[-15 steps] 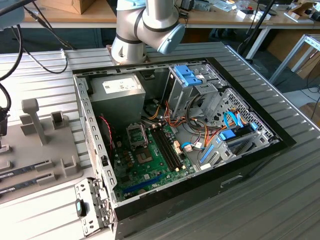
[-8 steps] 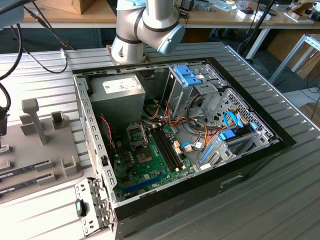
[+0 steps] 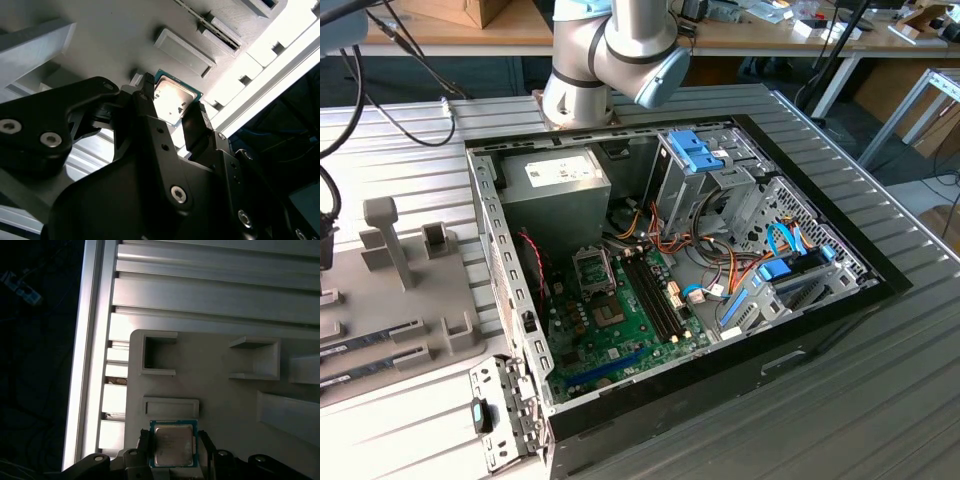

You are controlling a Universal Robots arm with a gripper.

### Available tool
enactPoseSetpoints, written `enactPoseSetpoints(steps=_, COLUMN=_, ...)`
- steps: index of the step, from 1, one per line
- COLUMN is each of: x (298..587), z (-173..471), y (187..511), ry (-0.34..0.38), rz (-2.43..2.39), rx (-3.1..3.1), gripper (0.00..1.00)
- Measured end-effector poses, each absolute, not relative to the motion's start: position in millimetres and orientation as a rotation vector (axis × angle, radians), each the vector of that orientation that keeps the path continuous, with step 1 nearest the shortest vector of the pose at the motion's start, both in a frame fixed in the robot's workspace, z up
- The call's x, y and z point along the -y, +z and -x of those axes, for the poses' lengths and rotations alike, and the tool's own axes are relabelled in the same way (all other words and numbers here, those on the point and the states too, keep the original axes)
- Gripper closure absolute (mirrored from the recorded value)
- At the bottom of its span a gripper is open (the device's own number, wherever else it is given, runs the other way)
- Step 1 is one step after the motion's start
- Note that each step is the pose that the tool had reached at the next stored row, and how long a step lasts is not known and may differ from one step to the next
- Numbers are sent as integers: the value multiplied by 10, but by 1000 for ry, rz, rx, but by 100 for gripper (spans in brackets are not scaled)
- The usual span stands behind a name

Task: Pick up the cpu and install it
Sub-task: 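Pick up the cpu and move it towards the insertion slot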

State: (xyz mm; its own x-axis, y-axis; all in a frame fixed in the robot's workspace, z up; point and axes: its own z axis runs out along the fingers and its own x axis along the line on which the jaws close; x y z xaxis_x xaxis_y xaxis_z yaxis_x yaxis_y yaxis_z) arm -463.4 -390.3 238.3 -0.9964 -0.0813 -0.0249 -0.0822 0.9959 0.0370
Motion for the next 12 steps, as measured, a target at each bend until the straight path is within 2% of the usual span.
enactPoseSetpoints(steps=12, x=3903, z=4634, y=2434, ry=59, rz=128, rx=-3115, gripper=53)
